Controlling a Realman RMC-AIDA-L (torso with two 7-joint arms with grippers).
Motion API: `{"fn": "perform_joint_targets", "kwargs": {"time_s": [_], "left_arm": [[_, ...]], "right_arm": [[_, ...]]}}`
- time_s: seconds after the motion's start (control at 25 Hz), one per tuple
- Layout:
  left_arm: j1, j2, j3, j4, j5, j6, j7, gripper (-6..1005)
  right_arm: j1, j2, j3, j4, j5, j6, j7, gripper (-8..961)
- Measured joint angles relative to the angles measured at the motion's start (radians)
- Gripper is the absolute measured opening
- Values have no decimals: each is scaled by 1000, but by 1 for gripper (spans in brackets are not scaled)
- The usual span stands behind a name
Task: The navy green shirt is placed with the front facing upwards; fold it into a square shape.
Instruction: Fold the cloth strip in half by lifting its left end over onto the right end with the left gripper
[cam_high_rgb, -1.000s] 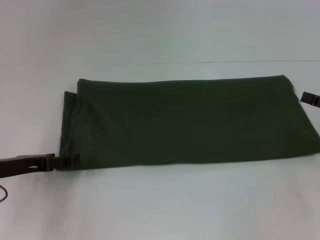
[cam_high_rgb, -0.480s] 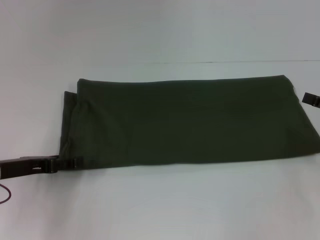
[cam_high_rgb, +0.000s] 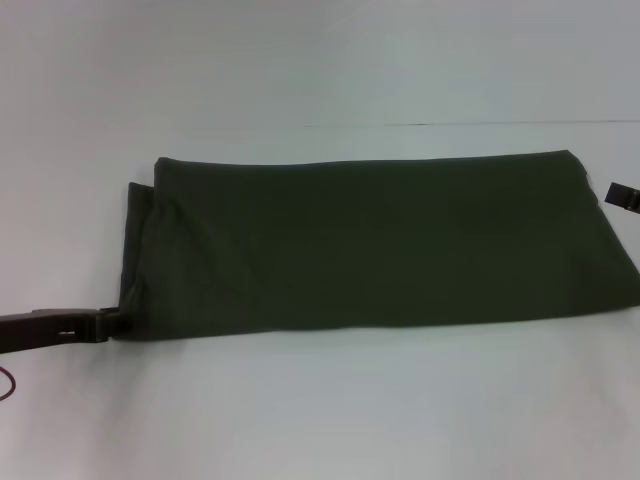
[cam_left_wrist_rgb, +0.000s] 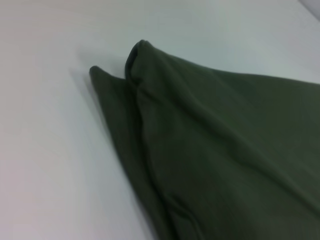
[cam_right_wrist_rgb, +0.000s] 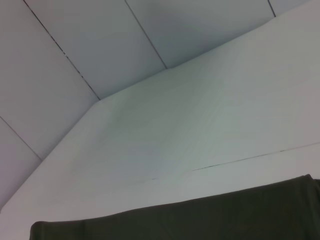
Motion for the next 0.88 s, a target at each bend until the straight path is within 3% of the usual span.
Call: {"fn": "perform_joint_targets", "kwargs": {"time_s": [0.44,0.76,0.88], "left_arm": [[-11,-2,0,4,41,-17,-12,357],[-11,-2,0,5,41,-14,-15,-3],[-11,-2,0,7,41,-14,-15,0]], "right_arm": [[-8,0,0,0,0,-2,0,947],[-11,0,-2,0,-3,3,3,946],[-7,-6,-9,0,-39,17,31,946]]}}
